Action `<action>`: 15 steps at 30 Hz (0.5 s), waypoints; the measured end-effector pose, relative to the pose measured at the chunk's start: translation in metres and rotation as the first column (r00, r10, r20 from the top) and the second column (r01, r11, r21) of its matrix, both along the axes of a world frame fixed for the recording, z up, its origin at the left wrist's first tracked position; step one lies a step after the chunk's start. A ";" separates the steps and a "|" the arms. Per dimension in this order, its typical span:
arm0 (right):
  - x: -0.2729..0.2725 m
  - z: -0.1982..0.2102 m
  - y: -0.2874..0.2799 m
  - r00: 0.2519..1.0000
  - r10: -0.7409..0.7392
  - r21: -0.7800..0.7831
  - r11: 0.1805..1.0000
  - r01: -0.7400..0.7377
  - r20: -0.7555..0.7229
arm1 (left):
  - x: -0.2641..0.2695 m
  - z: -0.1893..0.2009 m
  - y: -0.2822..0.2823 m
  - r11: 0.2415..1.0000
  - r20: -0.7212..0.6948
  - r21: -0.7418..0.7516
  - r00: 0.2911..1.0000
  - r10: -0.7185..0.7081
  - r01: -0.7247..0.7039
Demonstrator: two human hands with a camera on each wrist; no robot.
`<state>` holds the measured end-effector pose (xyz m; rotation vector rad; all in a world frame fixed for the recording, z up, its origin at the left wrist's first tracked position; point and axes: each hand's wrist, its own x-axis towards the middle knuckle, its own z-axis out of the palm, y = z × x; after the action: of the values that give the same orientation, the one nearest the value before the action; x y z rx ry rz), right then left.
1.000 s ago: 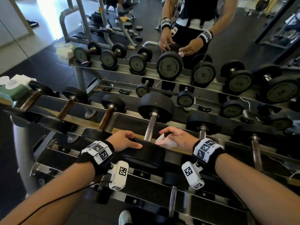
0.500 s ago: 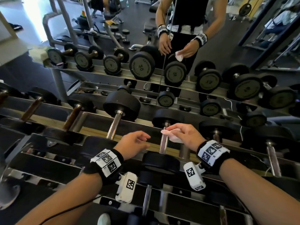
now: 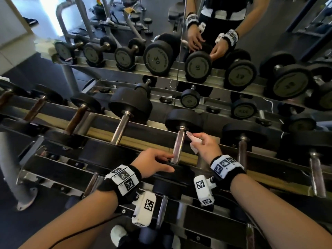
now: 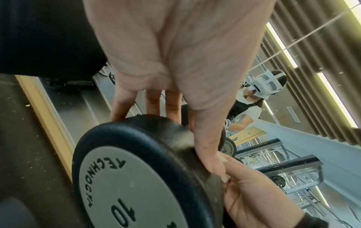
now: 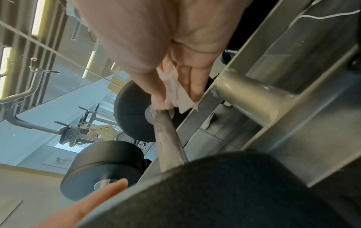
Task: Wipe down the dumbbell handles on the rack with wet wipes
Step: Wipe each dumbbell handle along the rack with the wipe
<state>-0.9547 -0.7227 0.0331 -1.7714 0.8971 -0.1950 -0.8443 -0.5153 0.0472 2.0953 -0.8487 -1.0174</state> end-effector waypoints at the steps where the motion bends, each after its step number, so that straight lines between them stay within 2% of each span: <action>1: 0.002 -0.004 0.000 1.000 -0.010 -0.005 1.000 0.010 0.013 | 0.001 -0.002 0.000 1.000 -0.009 0.007 1.000 0.015 -0.015; 5: 0.007 -0.013 0.002 0.997 -0.025 -0.010 1.000 0.026 0.079 | -0.004 -0.008 0.005 0.998 0.019 0.008 0.998 0.065 -0.065; 8: 0.011 -0.017 0.003 0.998 0.015 -0.003 1.000 -0.015 0.054 | -0.004 -0.008 0.006 0.995 0.019 0.000 0.994 0.104 -0.104; 12: 0.012 -0.017 0.011 0.995 0.080 0.017 0.997 -0.081 0.062 | 0.002 -0.003 0.004 0.997 -0.028 0.030 0.997 0.078 -0.078; 15: 0.012 -0.013 0.012 0.994 0.103 -0.026 0.994 -0.103 0.021 | 0.006 -0.001 0.005 0.998 -0.051 0.032 0.998 0.047 -0.046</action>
<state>-0.9428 -0.7109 0.0205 -1.8299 0.7880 -0.1597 -0.8386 -0.5101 0.0462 2.0957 -0.7596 -1.0615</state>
